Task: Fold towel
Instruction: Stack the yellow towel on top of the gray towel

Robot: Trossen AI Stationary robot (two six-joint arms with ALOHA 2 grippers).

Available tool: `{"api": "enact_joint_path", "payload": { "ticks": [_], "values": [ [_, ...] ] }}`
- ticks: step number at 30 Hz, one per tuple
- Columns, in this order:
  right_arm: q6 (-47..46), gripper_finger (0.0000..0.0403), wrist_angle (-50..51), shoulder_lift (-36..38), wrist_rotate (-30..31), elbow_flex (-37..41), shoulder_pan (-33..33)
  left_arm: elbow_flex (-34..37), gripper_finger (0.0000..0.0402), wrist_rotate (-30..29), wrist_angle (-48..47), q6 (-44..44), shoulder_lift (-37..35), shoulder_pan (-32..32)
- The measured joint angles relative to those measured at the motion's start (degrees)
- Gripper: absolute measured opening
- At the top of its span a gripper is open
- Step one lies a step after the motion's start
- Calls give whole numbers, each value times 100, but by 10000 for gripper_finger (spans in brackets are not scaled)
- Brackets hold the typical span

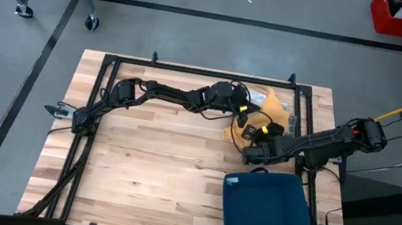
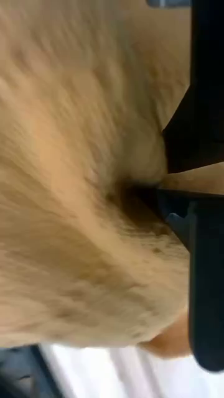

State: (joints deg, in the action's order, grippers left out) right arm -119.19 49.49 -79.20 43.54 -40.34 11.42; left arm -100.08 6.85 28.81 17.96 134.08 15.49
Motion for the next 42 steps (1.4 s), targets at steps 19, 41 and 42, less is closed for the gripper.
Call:
{"api": "enact_joint_path", "payload": {
  "ticks": [19, 41, 42],
  "values": [
    [1193, 56, 156, -4, -856, -675, 129, 1, 4, 302, -355, -291, -9, -16],
    [2113, 166, 131, -46, -2726, -677, -180, 3, 4, 359, -613, -1250, -13, -78],
    [2133, 179, 147, -46, -2727, -677, -181, 3, 4, 361, -613, -1242, -13, -68]
  ]
}}
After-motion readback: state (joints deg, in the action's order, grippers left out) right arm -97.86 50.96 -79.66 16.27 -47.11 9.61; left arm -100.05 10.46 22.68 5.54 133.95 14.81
